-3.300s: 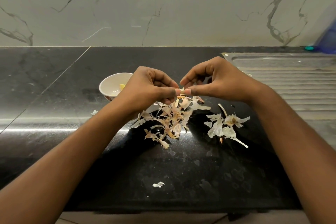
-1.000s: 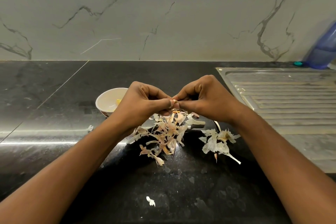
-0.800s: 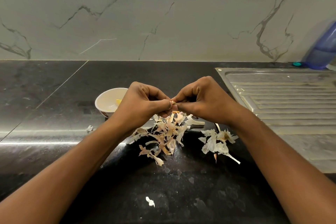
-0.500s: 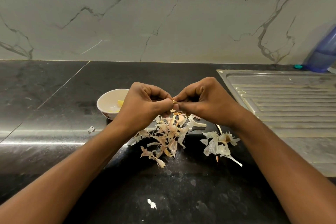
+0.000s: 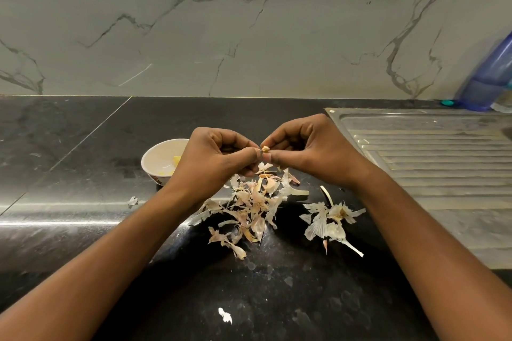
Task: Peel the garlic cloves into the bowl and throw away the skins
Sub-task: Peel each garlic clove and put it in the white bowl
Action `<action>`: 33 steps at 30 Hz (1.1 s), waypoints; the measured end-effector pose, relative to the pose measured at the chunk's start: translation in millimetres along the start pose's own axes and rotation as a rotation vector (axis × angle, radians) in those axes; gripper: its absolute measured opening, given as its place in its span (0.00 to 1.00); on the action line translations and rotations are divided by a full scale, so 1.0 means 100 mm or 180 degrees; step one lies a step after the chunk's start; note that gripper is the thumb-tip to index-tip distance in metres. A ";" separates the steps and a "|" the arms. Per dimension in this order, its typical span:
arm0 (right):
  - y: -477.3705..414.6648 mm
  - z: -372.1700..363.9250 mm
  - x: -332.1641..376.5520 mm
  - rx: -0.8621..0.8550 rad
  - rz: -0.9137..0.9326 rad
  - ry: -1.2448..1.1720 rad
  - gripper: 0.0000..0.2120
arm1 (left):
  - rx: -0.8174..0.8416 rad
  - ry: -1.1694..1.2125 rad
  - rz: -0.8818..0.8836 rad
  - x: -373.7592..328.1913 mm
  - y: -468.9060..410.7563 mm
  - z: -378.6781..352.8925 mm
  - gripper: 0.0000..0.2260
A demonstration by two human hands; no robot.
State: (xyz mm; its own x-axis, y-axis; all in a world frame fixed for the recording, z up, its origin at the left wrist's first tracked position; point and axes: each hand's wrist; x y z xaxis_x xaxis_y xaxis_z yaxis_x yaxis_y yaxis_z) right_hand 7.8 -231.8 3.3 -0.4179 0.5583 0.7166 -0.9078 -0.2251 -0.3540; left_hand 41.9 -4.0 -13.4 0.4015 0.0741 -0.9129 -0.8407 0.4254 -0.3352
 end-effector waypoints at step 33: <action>0.02 0.01 0.03 0.0042 0.0035 -0.0820 0.12 | -0.0121 0.0015 0.0084 -0.03 -0.01 0.05 0.04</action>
State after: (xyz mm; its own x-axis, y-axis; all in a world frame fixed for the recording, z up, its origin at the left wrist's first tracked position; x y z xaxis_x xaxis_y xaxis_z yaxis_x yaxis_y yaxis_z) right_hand 4.6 -231.8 5.4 -0.4217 0.3345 0.8428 -0.9028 -0.2412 -0.3560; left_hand 43.1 -0.3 -9.3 0.3772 0.0805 -0.9226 -0.8642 0.3888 -0.3194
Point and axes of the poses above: each hand's wrist, its own y-axis away from the middle knuckle, its own z-axis out of the back of the hand, x = y × z, and after that the axes turned 2 degrees about -z, right-handed
